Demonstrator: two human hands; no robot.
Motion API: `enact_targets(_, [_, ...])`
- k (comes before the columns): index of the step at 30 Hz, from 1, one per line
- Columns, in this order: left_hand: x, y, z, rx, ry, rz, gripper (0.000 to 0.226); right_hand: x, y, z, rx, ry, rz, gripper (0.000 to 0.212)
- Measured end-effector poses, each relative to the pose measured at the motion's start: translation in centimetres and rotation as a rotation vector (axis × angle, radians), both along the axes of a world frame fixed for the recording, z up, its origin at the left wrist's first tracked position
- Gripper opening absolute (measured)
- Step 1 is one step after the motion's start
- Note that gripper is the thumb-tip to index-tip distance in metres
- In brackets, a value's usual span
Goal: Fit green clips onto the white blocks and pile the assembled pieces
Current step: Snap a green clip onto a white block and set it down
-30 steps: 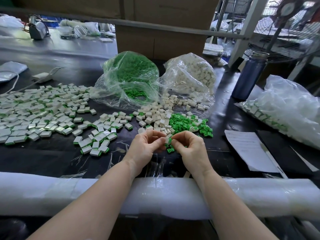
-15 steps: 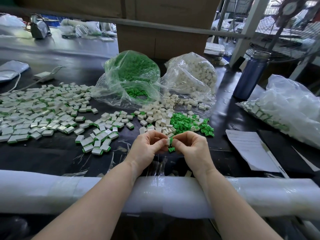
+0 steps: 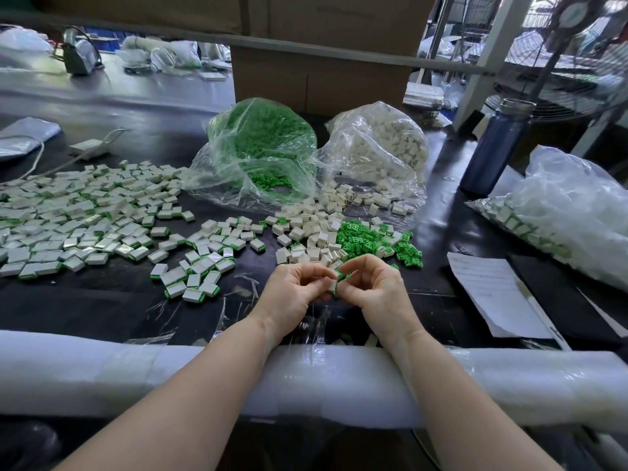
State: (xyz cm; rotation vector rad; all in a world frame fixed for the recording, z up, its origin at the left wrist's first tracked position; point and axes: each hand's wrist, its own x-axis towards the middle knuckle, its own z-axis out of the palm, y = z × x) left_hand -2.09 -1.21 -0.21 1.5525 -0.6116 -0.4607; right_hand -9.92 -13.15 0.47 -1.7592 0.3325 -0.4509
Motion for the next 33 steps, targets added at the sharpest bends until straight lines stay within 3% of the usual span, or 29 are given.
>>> enact_targets(9, [-0.09,0.17,0.15,0.082,-0.078,-0.068,0.014,-0.25,-0.2,-0.04,0.025,0.041,0.042,0.024])
enact_targets(19, [-0.56,0.11,0.4,0.057,-0.127,-0.025,0.018,0.13,-0.24,-0.08,0.069,-0.012,-0.06,0.006])
enact_targets(23, [-0.29,0.04,0.17,0.106,-0.171,0.023,0.007,0.03,-0.22,-0.12,0.09,-0.029,-0.064,0.006])
enact_targets(33, [0.0,0.1,-0.13,0.117,-0.151,0.047,0.015,0.16,0.02,-0.42,-0.078,0.072,-0.085,0.018])
